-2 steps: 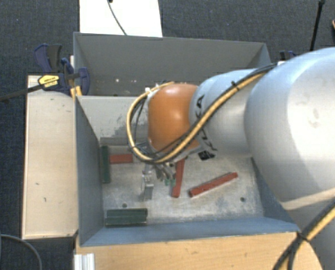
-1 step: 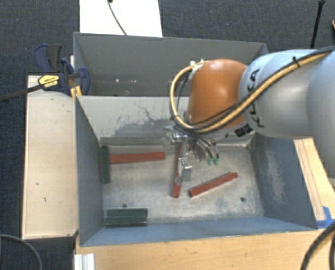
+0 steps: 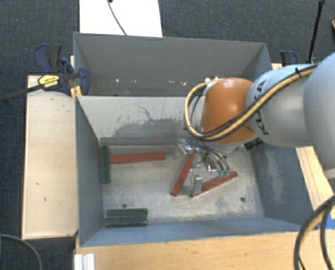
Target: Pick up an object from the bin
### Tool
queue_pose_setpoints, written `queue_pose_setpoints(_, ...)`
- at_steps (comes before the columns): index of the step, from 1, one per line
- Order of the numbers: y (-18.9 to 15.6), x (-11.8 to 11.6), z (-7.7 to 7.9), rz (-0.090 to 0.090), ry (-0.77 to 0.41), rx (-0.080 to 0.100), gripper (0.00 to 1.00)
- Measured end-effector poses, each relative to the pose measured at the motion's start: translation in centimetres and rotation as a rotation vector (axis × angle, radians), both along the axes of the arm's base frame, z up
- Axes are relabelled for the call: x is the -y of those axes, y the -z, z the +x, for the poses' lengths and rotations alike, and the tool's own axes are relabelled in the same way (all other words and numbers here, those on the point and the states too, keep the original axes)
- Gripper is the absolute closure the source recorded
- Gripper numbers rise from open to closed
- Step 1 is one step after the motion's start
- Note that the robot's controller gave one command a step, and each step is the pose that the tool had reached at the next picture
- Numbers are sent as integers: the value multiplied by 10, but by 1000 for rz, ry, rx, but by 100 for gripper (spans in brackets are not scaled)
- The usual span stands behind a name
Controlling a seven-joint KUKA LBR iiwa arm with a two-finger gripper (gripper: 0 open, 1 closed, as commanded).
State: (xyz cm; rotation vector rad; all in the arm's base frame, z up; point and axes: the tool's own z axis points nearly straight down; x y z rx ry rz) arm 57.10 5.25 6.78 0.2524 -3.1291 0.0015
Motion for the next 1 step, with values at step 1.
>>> queue_pose_setpoints(1, -3, -4, 1, 2, -1, 4, 100)
